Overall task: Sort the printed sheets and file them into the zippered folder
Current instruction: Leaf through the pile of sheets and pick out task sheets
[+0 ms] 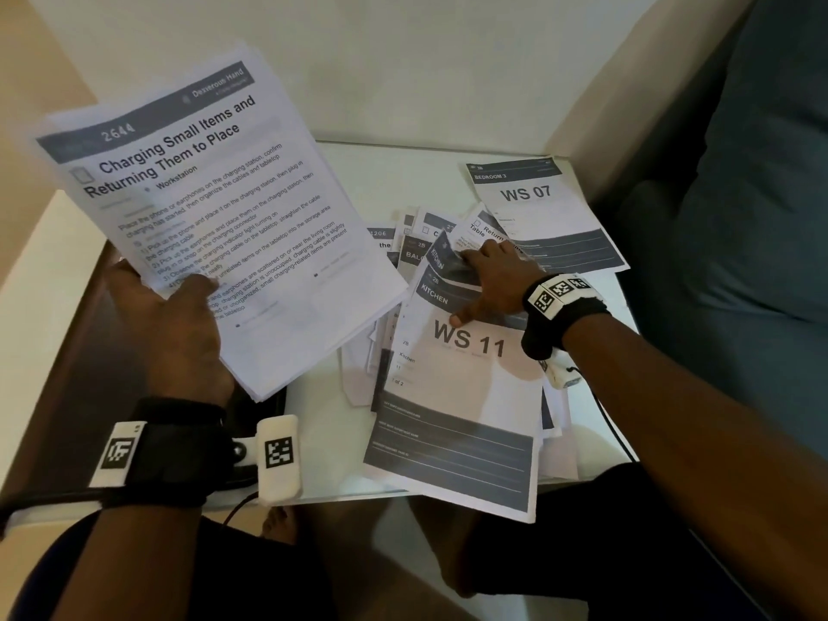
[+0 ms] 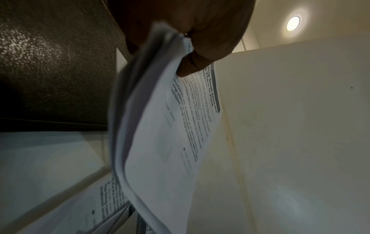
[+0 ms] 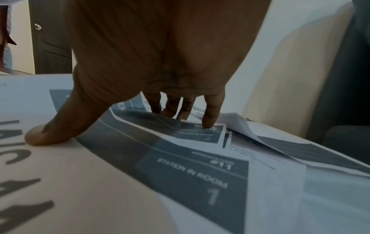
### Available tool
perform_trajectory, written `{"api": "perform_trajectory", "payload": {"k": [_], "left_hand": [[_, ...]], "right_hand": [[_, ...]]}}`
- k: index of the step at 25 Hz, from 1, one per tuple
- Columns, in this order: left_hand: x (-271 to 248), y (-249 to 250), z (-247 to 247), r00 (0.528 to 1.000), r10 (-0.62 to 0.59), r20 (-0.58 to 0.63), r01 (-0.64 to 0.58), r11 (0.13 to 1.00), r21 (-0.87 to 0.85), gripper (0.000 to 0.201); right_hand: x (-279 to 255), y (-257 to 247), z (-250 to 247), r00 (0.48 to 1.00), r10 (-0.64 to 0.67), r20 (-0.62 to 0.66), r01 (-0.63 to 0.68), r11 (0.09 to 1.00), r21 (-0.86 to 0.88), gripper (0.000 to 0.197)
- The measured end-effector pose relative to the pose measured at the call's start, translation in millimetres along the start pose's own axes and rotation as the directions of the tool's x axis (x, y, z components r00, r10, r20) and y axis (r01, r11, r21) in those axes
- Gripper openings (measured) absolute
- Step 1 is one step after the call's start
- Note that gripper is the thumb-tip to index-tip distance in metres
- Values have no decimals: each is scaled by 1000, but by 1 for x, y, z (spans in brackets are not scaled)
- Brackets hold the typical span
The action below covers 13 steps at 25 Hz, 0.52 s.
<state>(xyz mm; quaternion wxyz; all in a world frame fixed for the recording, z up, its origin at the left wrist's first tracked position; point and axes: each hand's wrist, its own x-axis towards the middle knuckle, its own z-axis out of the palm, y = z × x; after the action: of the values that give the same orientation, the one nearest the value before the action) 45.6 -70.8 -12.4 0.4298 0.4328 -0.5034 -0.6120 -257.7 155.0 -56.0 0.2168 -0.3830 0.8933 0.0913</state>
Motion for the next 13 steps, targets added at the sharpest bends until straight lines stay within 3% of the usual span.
{"api": "perform_trajectory", "payload": {"k": [3,6,11,13], "left_hand": [[-3,2,2,1000,-7,20,6,1000,21,52],[-3,-5,4,997,-13,80,14,1000,-12,58],[-2,-9,9,992,-54,117,64,995,-83,63],[-2,-8,7,994,-37,106,46,995,-88,64]], "right_hand": [[-4,-1,0,999,25,-43,-25,1000,-18,122],[-8,-6,-1,997,25,-79,-30,998,-62,113],[-12,-7,-13,987,-59,-151,75,991,106,43],[-16,-3,-23,985,-63,-160,100,967,236,39]]}}
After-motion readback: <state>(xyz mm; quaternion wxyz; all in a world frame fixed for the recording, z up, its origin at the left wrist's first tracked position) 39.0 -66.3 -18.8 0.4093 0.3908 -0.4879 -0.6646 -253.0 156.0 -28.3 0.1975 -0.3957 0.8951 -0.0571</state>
